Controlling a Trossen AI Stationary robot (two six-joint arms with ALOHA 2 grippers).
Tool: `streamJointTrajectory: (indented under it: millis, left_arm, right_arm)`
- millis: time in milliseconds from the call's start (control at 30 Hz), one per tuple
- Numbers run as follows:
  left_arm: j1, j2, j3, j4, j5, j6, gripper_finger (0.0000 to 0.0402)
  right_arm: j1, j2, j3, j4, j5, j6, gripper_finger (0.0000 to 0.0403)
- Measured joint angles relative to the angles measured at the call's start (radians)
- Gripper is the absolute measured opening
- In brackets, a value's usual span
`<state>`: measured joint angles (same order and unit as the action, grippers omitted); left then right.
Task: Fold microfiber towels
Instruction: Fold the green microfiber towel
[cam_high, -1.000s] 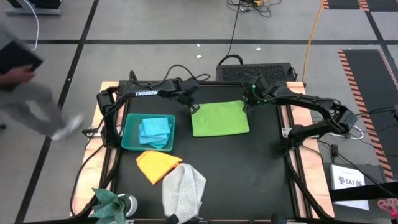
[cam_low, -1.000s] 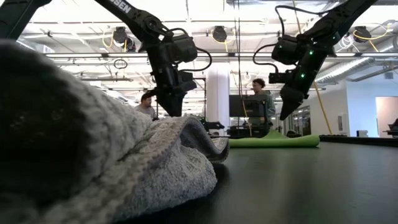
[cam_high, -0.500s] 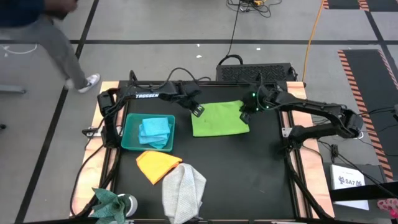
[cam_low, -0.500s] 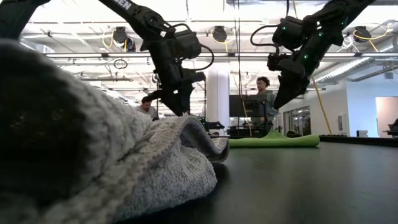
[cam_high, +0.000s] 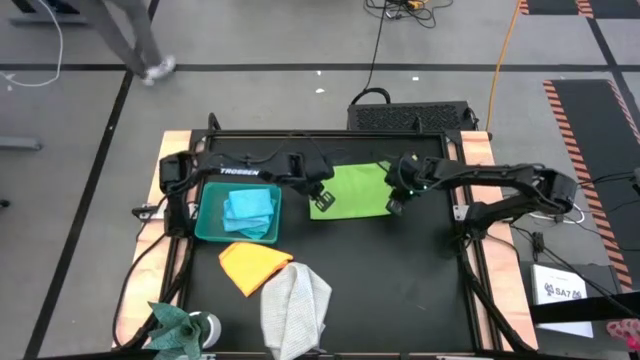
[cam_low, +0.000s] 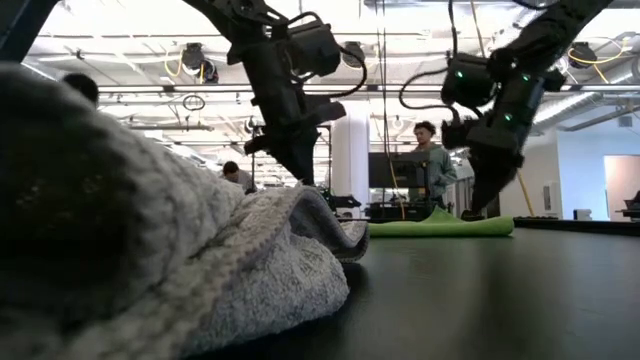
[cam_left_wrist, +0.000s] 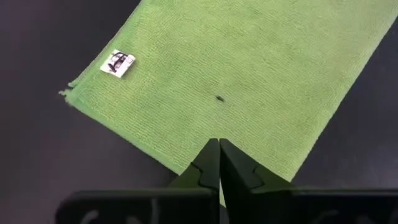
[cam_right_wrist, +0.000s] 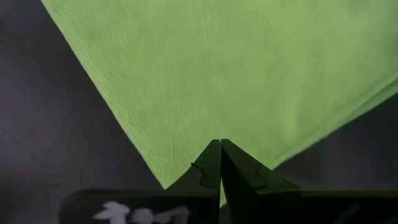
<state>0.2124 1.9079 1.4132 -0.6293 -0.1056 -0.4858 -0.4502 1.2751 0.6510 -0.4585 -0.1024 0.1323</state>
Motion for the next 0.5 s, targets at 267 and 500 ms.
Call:
streamJointTrajectory:
  millis: [267, 500]
  left_arm:
    - [-0.029, 0.038, -0.013, 0.024, -0.038, -0.030, 0.0002]
    - [-0.038, 0.074, -0.056, 0.050, -0.041, -0.088, 0.0001]
  right_arm:
    - [0.015, -0.001, -0.132, 0.149, 0.001, 0.078, 0.0000]
    - [0.014, -0.009, -0.143, 0.164, 0.001, 0.064, 0.0000]
